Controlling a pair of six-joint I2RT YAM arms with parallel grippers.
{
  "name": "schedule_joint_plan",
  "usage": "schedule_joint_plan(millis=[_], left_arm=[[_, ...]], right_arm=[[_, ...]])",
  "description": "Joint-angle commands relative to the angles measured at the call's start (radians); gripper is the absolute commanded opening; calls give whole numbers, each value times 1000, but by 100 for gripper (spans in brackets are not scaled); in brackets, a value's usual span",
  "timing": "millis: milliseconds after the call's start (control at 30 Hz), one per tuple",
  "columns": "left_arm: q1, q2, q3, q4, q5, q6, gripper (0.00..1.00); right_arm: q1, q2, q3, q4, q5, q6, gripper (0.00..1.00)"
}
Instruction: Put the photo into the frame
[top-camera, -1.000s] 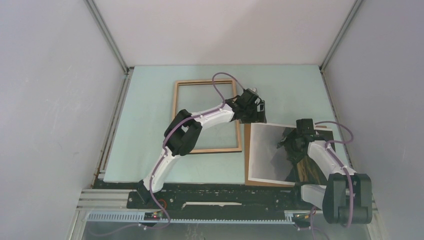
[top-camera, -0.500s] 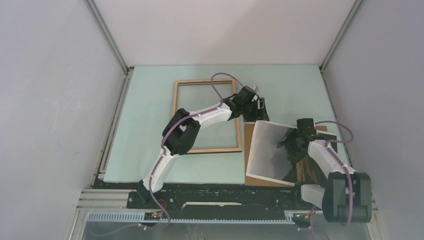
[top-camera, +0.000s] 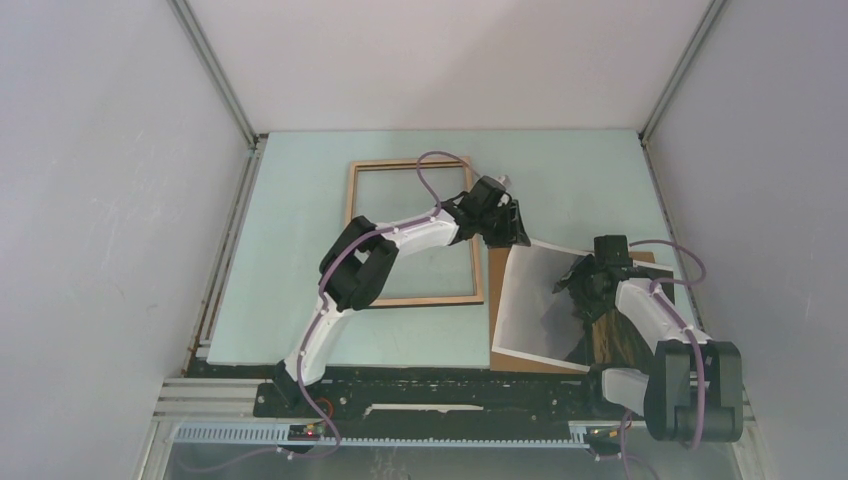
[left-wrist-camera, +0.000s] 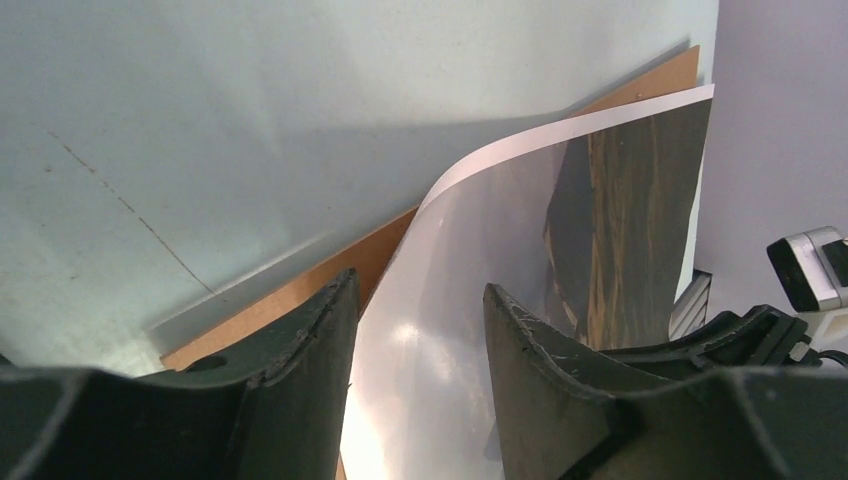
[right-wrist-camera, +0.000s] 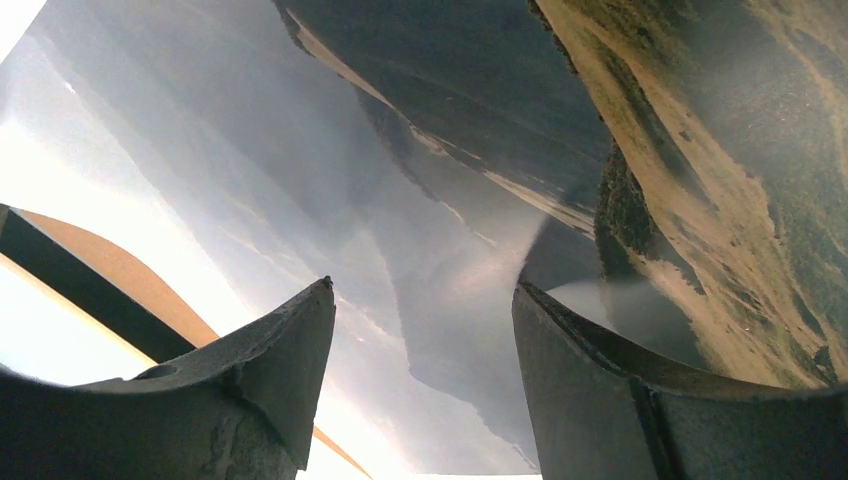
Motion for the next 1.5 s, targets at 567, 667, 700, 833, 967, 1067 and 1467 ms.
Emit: schedule_joint_plan(millis=[567, 667, 700, 833, 967, 1067, 1467], left_arm=[[30, 12, -66, 339, 128, -26, 34], [31, 19, -70, 354, 141, -30, 33], [31, 21, -71, 353, 142, -32, 33], [32, 28, -73, 312, 121, -37, 33], [30, 27, -72, 276, 96, -30, 34], [32, 25, -62, 233, 63, -24, 40], [28, 49, -8, 187, 53, 8, 31]], right_arm=[[-5, 44, -24, 15, 22, -38, 74], [-6, 49, -24, 16, 23, -41, 74], [-6, 50, -24, 18, 22, -40, 74], [-7, 54, -23, 22, 16, -39, 74], [-7, 61, -23, 26, 12, -39, 74], [-8, 61, -24, 27, 14, -39, 74], [-9, 67, -24, 32, 12, -40, 74]])
